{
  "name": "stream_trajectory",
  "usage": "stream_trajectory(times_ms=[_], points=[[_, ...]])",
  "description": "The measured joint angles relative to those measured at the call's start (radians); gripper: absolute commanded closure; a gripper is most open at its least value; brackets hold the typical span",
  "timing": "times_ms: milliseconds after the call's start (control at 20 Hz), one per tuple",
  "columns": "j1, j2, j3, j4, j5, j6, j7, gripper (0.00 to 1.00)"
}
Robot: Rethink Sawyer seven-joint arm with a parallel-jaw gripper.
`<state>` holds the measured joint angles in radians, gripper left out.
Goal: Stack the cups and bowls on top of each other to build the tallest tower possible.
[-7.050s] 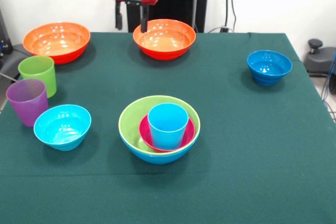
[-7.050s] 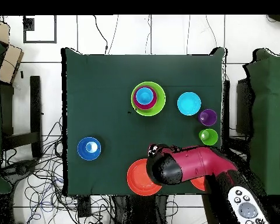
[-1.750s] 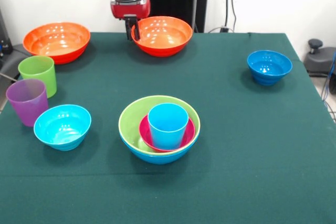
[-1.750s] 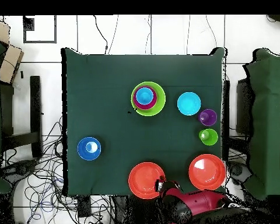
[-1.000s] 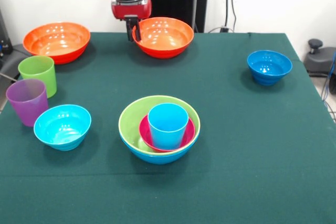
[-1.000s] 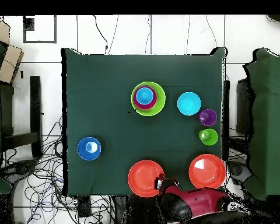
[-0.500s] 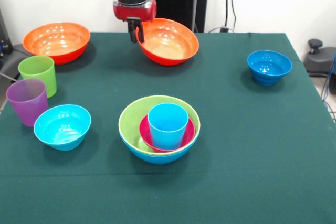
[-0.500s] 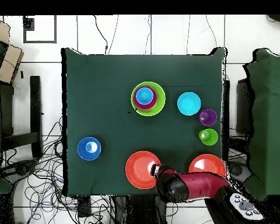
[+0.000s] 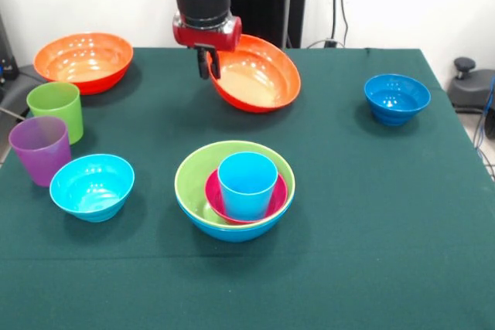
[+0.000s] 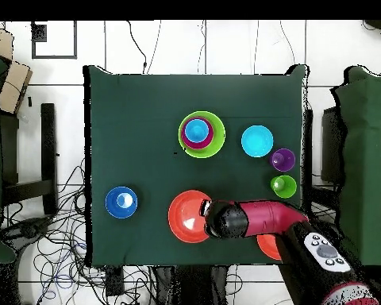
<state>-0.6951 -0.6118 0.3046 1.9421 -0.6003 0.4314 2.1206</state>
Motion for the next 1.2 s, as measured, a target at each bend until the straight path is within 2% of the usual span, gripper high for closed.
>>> stream_trajectory(times_ms=[150,200,550,700,950,1200], points=[[0.004,0.011,0.028,-0.049,0.021,0.053,0.0,1.0],[0.004,0.024,0.051,-0.092,0.036,0.087,0.0,1.0],[0.001,0.038,0.112,-0.178,0.098,0.195,0.0,1.0],[-0.01,0.047,0.156,-0.218,0.142,0.279,0.0,1.0],[-0.029,0.029,0.199,-0.224,0.188,0.371,0.0,1.0],[-0.051,-0.059,0.24,-0.187,0.262,0.471,0.0,1.0]])
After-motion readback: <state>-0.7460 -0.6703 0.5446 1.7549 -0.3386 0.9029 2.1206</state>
